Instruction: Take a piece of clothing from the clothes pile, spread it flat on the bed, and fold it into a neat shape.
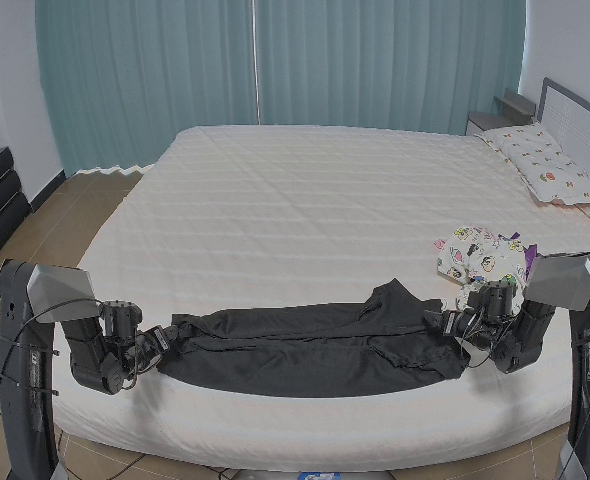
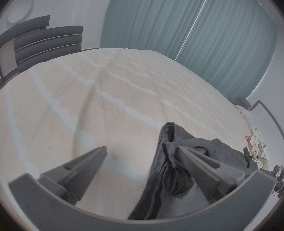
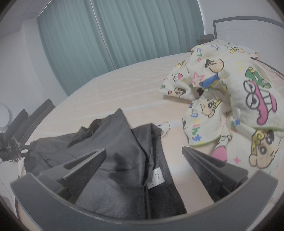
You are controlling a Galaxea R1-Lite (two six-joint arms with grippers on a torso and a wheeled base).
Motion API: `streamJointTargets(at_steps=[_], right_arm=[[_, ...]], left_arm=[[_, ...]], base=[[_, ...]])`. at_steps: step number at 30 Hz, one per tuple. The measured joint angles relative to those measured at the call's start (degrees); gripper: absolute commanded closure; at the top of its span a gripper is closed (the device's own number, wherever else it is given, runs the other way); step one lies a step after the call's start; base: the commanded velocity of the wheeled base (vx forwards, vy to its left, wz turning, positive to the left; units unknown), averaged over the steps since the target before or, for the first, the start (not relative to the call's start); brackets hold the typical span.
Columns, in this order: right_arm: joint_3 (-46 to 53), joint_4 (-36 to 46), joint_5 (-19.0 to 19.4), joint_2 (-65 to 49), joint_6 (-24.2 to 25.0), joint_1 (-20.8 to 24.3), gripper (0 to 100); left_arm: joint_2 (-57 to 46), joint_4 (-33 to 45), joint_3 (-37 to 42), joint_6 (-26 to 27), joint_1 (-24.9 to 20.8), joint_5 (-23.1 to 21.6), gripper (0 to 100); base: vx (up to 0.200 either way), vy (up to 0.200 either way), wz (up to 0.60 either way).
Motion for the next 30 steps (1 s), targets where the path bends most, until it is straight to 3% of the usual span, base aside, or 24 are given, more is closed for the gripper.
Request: streamJointTargets(at_steps=[3, 9, 18, 24, 30], right_arm=[[0.2, 1.8, 1.52, -2.49, 2.4, -0.6, 0], [-2.26, 12.79, 4.07, -6.01, 7.8, -0.4, 0], [-17.01, 28.99, 5.8, -6.69, 13.9, 2.82, 0], [-22.8, 34.9, 7.25, -5.13, 14.34, 5.0, 0], [-24.67, 35.8, 7.79, -2.93, 13.52, 5.6, 0]], left_arm=[[-1.27, 0.02, 0.89, -3.56, 0.61, -0.05, 0], [-5.18, 0.49, 2.24, -11.84, 2.47, -0.84, 0], [-11.46, 6.92, 1.41, -28.64, 3.17, -4.94, 0], [-12.48, 8.19, 0.44, -29.98, 2.63, -6.3, 0], [-12.57, 8.29, 0.55, -28.88, 2.19, -6.28, 0]], base=[[0.0, 0.0, 0.0], [0.0, 0.0, 0.0], [0.0, 0.0, 0.0], [0.0, 0.0, 0.0], [0.0, 0.0, 0.0]])
